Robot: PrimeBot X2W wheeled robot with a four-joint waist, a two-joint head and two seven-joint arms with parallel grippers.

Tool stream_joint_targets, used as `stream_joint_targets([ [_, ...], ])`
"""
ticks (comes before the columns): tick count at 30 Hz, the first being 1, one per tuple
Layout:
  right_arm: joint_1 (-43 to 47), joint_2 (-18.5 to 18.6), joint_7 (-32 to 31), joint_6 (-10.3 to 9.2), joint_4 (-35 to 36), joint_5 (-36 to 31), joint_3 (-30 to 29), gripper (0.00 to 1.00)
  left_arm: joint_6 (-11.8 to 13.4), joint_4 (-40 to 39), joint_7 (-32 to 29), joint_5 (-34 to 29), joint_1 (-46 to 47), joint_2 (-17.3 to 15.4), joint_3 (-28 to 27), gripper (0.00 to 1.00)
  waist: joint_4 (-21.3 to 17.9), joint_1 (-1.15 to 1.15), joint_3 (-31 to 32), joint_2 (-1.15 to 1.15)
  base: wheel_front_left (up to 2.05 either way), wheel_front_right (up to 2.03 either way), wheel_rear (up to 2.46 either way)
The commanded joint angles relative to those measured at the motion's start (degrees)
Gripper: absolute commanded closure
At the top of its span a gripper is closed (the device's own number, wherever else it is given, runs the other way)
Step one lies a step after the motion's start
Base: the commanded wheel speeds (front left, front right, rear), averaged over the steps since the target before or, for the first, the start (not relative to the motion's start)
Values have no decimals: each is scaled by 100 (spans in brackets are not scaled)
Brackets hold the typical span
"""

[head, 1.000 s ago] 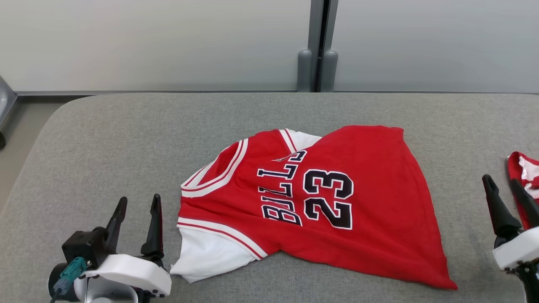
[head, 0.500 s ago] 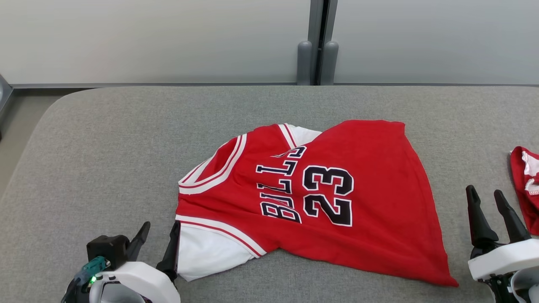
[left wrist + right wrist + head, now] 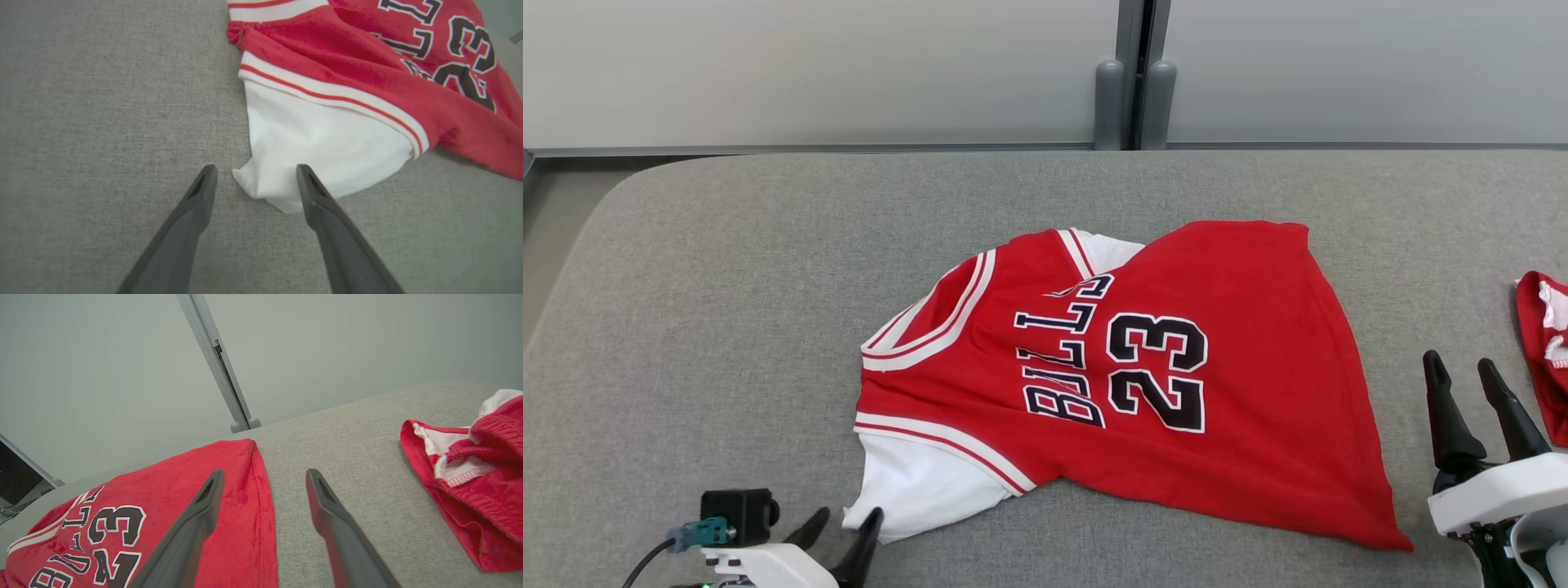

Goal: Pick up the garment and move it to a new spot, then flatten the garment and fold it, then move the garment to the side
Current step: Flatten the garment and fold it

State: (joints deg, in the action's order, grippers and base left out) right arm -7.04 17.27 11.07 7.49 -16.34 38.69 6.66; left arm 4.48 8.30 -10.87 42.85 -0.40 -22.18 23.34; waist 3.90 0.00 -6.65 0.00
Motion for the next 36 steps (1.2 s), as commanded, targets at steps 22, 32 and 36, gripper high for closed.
stream_joint_targets([
  [22,-122,105,-4,2,-176,-92,18,0,-271,-871,-256,313,22,-80,91,100,485,0,-19,0,0,0,0],
  [32,-96,131,-72,2,-209,-148,-121,0,-9,-2188,-727,631,-487,-234,98,100,743,0,-15,0,0,0,0],
  [36,-131,118,-103,2,-221,-166,-132,0,132,-2236,-907,686,-557,-338,57,100,735,0,0,0,0,0,0],
])
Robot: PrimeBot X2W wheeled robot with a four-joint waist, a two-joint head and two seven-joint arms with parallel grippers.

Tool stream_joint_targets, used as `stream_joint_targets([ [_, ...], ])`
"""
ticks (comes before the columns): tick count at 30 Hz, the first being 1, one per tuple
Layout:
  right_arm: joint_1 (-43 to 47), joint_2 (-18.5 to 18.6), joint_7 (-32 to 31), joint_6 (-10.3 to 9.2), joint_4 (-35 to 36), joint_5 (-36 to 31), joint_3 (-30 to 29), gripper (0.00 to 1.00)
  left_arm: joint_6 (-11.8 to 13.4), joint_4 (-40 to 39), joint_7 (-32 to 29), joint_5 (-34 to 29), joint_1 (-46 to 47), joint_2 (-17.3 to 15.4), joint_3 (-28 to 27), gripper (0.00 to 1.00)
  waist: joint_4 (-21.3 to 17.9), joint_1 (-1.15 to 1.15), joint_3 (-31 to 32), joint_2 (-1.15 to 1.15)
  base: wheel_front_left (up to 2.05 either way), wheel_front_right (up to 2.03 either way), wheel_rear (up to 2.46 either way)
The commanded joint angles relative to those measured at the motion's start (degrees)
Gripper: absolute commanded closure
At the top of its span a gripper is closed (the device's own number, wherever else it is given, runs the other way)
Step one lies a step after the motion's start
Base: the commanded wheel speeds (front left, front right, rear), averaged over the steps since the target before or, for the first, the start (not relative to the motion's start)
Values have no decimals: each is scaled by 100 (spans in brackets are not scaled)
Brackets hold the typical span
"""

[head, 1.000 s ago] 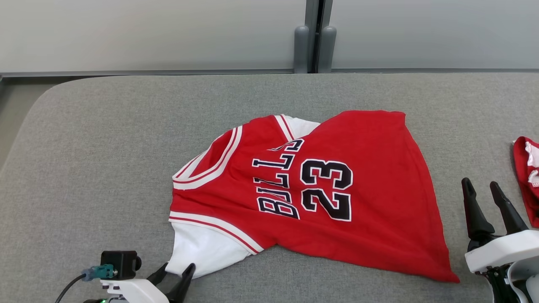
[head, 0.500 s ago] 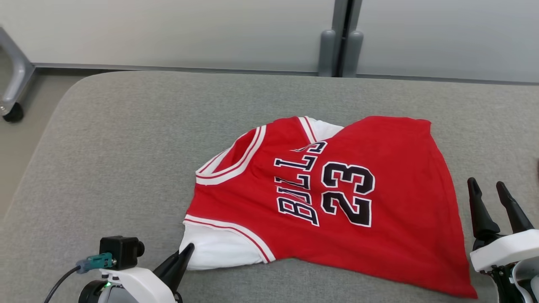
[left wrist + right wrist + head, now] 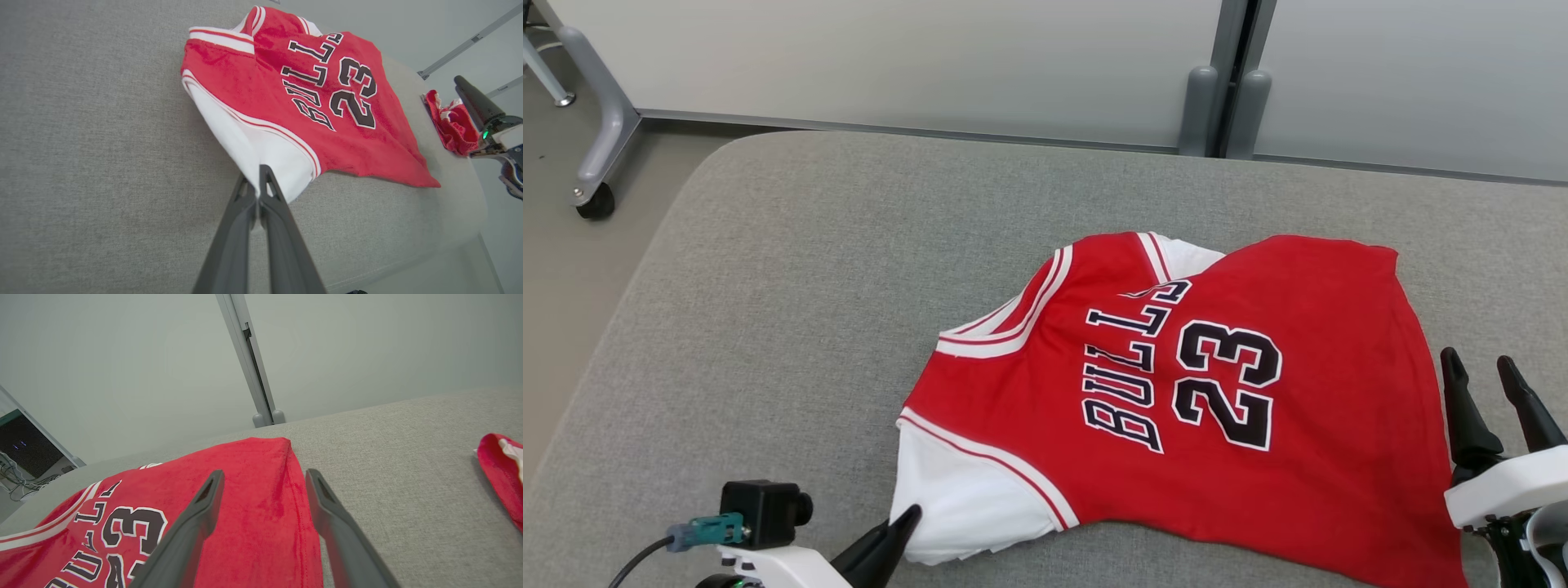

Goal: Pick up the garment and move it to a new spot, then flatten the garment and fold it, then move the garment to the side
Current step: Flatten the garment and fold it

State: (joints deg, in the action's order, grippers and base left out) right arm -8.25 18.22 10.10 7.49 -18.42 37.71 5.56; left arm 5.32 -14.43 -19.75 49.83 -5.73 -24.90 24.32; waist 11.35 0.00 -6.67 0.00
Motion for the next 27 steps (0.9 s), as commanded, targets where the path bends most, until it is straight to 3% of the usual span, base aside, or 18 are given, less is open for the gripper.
stream_joint_targets([
  [1,-24,12,-21,2,-19,-71,-12,0,59,119,-37,-5,24,-61,-55,100,-20,0,6,0,0,0,0],
  [4,-74,-34,-51,2,-51,-105,69,0,-34,671,-75,199,175,42,-91,98,-100,0,19,0,0,0,0],
  [6,-103,-61,-45,2,-81,-116,135,0,-126,1158,23,266,358,168,-127,82,-160,0,18,0,0,0,0],
  [7,-121,-72,-48,2,-91,-111,151,0,-199,1418,107,326,448,277,-147,84,-186,0,17,0,0,0,0],
  [8,-144,-73,-52,2,-98,-99,172,0,-238,1712,220,291,551,305,-189,76,-222,0,10,0,0,0,0],
  [9,-164,-72,-56,2,-113,-95,196,0,-292,1969,333,227,656,315,-199,62,-260,0,-3,0,0,0,0],
  [10,-164,-72,-56,2,-113,-95,196,0,-292,1969,333,227,656,315,-199,62,-260,0,-3,0,0,0,0],
  [12,-185,-86,-52,2,-126,-98,255,0,-385,2453,558,159,859,459,-203,0,-313,0,-13,0,0,0,0],
  [19,-237,-96,0,2,-196,-99,340,0,-439,3488,1104,-183,1174,453,-209,0,-416,0,-4,0,0,0,0],
  [27,-165,-114,109,2,-227,-93,364,0,-381,3375,1640,-352,934,311,-314,0,-418,0,95,0,0,0,0],
])
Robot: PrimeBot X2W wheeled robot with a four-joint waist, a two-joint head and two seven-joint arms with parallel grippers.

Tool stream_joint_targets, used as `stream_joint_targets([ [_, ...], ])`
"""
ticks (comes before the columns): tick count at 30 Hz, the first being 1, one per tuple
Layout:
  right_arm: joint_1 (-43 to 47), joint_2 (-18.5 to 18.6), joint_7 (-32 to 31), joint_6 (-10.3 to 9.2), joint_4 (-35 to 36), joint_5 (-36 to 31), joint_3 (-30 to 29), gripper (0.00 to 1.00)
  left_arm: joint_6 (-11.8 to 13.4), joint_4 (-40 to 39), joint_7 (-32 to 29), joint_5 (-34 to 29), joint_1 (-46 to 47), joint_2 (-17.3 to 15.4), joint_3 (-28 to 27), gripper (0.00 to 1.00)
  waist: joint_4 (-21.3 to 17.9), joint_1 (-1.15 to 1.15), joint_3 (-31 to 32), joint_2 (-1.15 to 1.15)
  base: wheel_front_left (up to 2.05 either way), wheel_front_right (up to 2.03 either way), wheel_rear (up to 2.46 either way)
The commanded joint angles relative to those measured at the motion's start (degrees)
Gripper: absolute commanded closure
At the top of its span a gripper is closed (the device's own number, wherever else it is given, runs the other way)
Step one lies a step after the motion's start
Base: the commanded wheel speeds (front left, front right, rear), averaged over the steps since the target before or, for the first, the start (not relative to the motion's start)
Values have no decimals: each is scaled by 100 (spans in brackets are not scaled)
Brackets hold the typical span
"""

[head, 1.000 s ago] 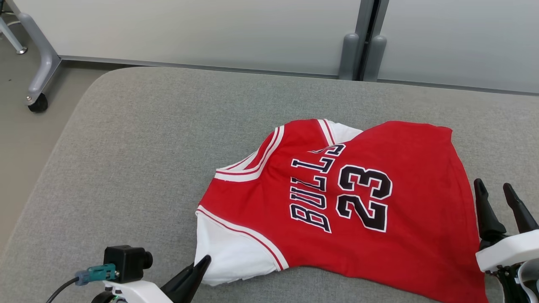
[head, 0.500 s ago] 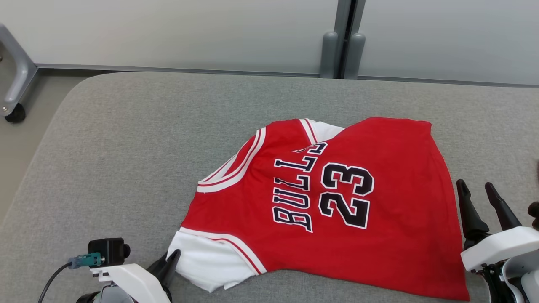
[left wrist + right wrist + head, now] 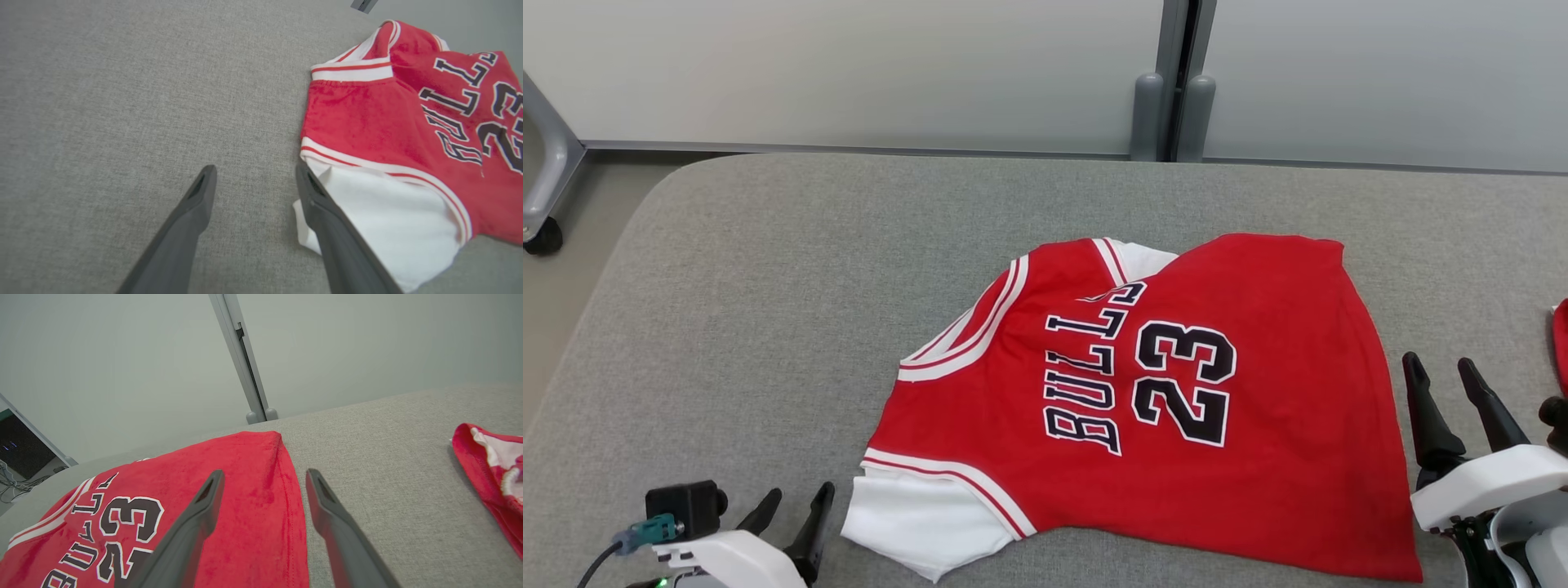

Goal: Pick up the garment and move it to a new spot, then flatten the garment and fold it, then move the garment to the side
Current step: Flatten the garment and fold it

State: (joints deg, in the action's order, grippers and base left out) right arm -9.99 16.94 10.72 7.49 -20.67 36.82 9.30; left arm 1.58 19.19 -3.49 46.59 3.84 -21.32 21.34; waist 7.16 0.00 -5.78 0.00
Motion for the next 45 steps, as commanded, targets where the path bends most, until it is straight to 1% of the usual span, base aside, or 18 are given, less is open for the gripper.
stream_joint_targets([
  [1,16,17,61,2,-2,0,-12,0,21,-69,31,-52,-67,-91,-10,0,0,0,22,0,0,0,0],
  [4,55,19,118,2,23,-1,-32,0,116,-395,79,-190,-220,-221,13,0,-6,0,73,0,0,0,0],
  [6,74,14,202,2,104,-23,-51,0,259,-856,329,-427,-291,-371,-41,0,-39,0,121,0,0,0,0],
  [10,83,-3,321,2,262,-129,-93,0,571,-1434,785,-802,-309,-494,-184,0,-154,0,193,0,0,0,0],
  [16,81,-129,421,2,676,-389,-174,0,921,-1960,1463,-1179,-264,-462,-394,0,-457,0,278,0,0,0,0],
  [20,66,-238,454,2,1058,-580,-198,0,1031,-2128,1711,-1341,-282,-401,-528,0,-655,0,324,0,0,0,0],
  [24,190,-414,451,2,1440,-738,-244,0,1059,-2173,1819,-1499,-386,-323,-590,0,-774,0,369,0,0,0,0],
  [27,359,-477,450,2,1484,-783,-302,0,1060,-2177,1836,-1568,-456,-275,-613,0,-789,0,401,0,0,0,0],
  [33,678,-495,452,2,1313,-937,-372,0,957,-2116,1868,-1764,-578,-114,-617,0,-789,0,405,0,0,0,0],
  [38,634,-513,453,2,1238,-986,-371,0,860,-2122,1870,-1929,-614,47,-700,0,-771,0,394,0,0,0,0],
  [45,558,-449,453,2,1131,-1018,-235,0,733,-2011,1871,-2053,-695,366,-867,0,-710,0,443,0,0,0,0],
])
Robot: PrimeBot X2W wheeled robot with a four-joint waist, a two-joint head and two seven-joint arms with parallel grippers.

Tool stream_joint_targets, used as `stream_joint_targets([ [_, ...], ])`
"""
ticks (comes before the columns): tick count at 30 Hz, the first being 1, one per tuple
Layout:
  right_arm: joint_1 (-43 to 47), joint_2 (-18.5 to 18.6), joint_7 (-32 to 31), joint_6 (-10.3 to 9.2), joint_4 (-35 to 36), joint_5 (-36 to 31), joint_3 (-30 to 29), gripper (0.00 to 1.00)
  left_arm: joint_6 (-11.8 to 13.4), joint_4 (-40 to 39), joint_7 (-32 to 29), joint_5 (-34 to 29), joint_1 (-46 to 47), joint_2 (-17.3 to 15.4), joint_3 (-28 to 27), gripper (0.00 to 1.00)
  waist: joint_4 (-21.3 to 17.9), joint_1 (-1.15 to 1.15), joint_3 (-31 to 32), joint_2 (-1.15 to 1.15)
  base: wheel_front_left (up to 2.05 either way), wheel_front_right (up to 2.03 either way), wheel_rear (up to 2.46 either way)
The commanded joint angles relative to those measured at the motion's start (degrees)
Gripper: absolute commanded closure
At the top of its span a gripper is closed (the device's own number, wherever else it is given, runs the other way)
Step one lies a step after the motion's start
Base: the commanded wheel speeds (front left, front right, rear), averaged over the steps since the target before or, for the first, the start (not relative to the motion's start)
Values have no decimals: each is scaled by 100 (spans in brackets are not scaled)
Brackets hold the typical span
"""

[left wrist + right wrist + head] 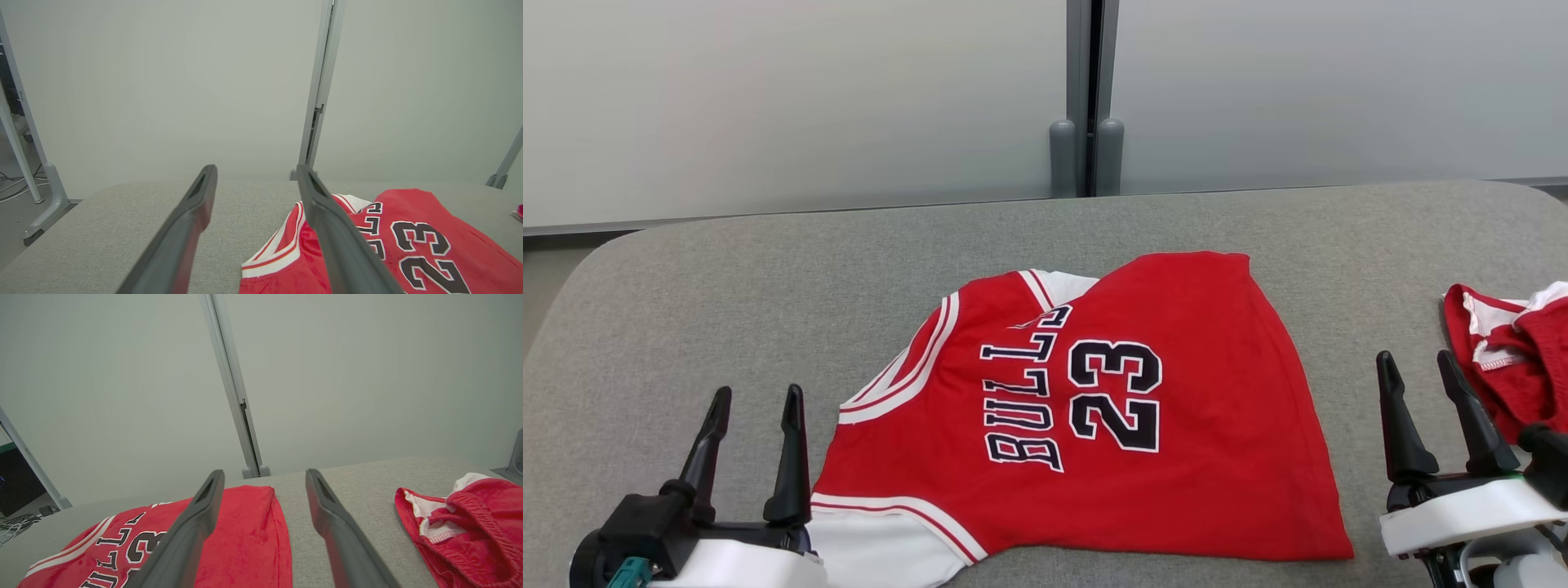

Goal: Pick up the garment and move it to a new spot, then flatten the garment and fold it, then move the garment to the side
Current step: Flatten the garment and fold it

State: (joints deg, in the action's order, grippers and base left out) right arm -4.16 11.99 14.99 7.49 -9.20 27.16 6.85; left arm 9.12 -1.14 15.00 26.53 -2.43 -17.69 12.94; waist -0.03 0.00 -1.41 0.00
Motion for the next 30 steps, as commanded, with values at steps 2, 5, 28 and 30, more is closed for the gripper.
stream_joint_targets([
  [2,-42,58,25,2,-32,-47,40,0,-66,58,22,-101,-59,58,-63,0,29,0,20,0,0,0,0],
  [5,-61,79,26,2,-57,-34,56,0,-153,119,15,-144,-49,129,-111,0,54,0,31,0,0,0,0],
  [28,-142,562,-467,2,-178,254,322,0,-429,391,-195,-289,-59,256,-330,0,149,0,-56,0,0,0,0],
  [30,-8,773,-903,2,-122,518,398,0,-481,379,-454,-188,-139,200,-314,0,160,0,-85,0,0,0,0],
])
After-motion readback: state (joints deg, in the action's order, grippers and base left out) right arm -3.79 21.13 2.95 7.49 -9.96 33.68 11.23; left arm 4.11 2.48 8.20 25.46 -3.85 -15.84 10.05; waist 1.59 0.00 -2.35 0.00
